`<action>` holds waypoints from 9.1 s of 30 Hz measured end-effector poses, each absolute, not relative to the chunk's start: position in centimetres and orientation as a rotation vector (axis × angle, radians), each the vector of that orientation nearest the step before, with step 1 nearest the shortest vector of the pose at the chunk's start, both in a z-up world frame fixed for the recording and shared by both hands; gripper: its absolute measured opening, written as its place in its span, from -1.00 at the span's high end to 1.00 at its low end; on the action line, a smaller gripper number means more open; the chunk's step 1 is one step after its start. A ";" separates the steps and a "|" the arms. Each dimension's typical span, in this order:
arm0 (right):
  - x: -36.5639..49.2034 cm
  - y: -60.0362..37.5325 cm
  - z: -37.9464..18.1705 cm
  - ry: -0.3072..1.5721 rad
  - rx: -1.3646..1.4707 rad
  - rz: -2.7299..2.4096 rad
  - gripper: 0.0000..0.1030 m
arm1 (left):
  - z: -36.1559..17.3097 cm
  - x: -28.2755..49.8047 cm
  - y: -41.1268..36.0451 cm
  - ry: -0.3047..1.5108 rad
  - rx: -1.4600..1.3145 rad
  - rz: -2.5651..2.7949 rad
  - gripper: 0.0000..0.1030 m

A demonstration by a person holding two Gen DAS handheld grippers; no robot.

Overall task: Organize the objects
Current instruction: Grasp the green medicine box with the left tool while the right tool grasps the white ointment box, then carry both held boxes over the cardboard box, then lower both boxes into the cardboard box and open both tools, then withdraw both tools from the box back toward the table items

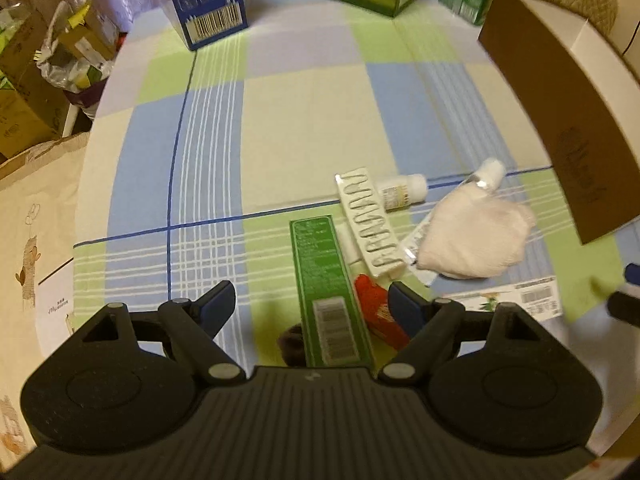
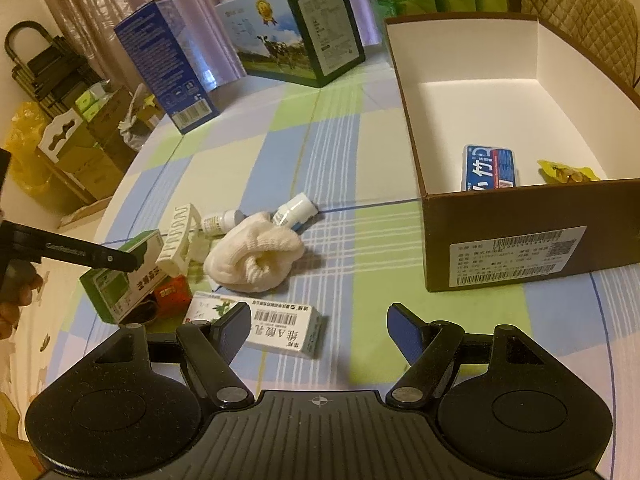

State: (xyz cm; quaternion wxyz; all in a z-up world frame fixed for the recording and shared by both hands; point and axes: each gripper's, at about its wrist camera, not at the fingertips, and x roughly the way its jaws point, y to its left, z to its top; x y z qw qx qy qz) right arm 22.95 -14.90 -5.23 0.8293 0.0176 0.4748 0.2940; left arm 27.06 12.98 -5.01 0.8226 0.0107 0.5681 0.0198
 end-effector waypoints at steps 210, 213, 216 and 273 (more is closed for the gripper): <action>46.3 -28.9 -0.6 0.804 -0.067 0.558 -0.23 | -1.7 45.2 -17.8 0.966 0.066 -0.156 -0.47; 45.5 -29.8 0.3 0.800 -0.020 0.548 -0.28 | -1.1 44.3 -17.5 0.957 0.055 -0.156 -0.51; 44.7 -30.6 1.1 0.792 0.015 0.532 -0.32 | -0.5 43.3 -17.2 0.949 0.036 -0.160 -0.55; 22.5 -21.4 1.9 0.905 -0.021 0.635 -0.45 | 3.6 18.5 -1.4 0.909 -0.089 -0.079 -0.69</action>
